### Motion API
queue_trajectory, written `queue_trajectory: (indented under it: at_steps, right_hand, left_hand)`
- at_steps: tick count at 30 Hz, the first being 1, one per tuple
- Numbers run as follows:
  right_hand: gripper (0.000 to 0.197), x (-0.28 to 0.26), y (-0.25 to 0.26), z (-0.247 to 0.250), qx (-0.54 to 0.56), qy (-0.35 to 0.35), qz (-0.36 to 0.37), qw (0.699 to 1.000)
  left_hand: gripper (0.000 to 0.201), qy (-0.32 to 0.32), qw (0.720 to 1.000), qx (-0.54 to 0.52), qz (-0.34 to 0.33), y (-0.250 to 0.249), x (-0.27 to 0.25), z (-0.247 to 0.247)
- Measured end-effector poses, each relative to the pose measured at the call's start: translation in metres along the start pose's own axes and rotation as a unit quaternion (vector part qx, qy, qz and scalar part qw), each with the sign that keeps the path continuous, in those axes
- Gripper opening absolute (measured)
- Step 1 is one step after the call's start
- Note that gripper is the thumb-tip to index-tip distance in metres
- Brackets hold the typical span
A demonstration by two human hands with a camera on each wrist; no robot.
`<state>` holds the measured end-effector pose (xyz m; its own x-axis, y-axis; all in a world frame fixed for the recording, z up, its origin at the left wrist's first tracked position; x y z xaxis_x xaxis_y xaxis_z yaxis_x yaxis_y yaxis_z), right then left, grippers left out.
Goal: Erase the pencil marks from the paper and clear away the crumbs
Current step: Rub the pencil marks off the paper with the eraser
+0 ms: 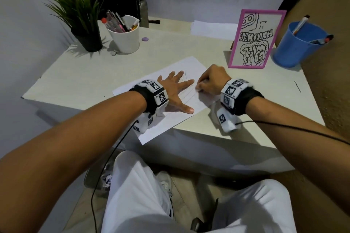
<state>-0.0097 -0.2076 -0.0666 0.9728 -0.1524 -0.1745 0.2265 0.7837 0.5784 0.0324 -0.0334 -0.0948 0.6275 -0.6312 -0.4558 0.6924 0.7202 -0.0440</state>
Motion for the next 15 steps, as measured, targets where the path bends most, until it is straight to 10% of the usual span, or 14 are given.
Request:
queue_trajectory:
  at_steps: [15]
  right_hand:
    - [0.008,-0.005,0.005,-0.008,-0.028,0.065,0.048,0.996]
  left_hand:
    - [0.123,0.017,1.0,-0.012,0.003,-0.001,0.004,0.002]
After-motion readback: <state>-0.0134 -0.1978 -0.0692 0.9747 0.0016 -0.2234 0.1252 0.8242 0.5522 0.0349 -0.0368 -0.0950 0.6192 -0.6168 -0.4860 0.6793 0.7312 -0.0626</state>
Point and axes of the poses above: each hand's wrist, its own x-axis towards the middle knuckle, its own z-axis out of the back of the hand, y = z × x, the point moved 1 cm from there along x, towards the middle knuckle, and after that the axes turned 6 degrees about x, right-handed, at the moved point
